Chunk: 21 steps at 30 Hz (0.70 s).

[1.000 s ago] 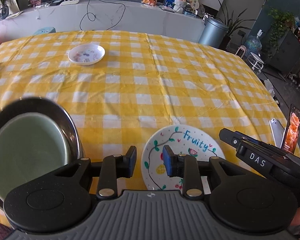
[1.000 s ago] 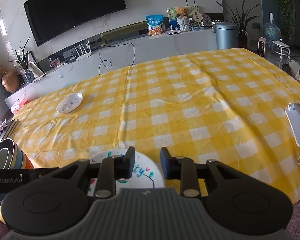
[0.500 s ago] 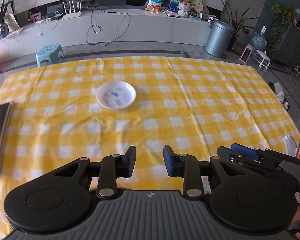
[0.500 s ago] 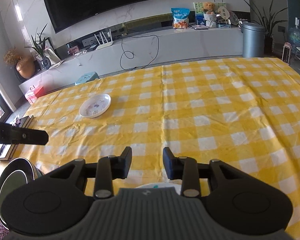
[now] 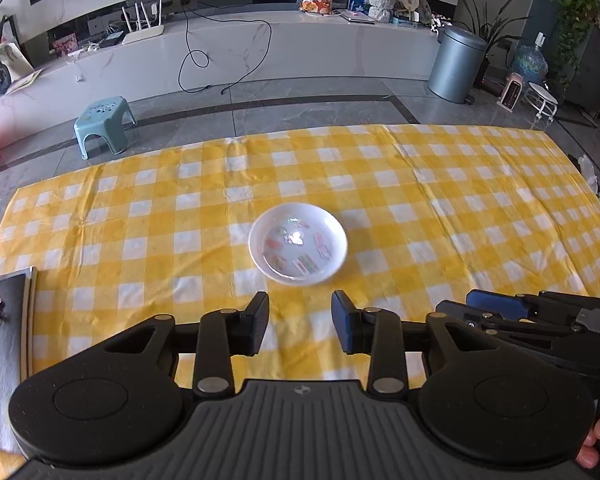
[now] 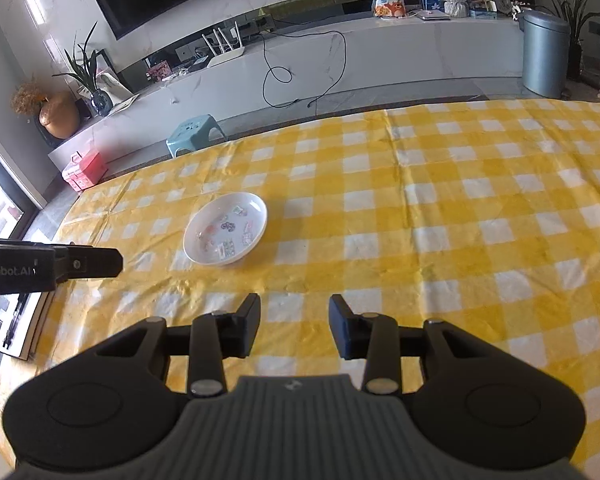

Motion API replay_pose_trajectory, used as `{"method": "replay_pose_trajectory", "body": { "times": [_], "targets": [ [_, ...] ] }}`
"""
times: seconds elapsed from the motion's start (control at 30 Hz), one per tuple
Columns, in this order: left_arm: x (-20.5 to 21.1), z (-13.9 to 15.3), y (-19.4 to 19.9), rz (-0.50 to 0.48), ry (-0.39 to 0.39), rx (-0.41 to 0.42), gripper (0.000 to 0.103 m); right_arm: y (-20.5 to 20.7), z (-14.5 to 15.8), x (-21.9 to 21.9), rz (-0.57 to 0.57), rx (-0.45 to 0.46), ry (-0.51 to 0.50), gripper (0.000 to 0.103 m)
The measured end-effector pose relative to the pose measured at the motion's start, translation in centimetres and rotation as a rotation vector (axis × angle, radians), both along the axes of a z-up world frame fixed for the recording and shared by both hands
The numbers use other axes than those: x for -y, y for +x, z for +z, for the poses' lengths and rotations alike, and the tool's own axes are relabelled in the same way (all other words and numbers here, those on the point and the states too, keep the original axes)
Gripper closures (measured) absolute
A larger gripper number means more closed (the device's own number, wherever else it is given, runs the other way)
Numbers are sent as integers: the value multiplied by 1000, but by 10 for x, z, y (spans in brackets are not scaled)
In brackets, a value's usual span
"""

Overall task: Organize plates and bowls
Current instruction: 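Move both grippers toward the small white sticker dish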

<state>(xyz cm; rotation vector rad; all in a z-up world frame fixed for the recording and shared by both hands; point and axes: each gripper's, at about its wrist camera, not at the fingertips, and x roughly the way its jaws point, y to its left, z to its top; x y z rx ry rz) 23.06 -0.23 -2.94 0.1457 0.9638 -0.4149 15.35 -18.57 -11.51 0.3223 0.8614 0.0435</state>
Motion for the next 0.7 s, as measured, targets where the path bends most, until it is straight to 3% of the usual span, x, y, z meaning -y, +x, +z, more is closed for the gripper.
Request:
{"method": "replay_pose_trajectory", "body": {
  "times": [0.33, 0.6, 0.7],
  "targets": [
    [-21, -44, 63, 46, -61, -57, 62, 69, -26, -17, -10, -56, 65, 70],
    [-26, -66, 87, 74, -82, -91, 62, 102, -43, -14, -39, -78, 109, 76],
    [-26, -70, 89, 79, -84, -98, 68, 110, -48, -15, -41, -81, 119, 79]
  ]
}}
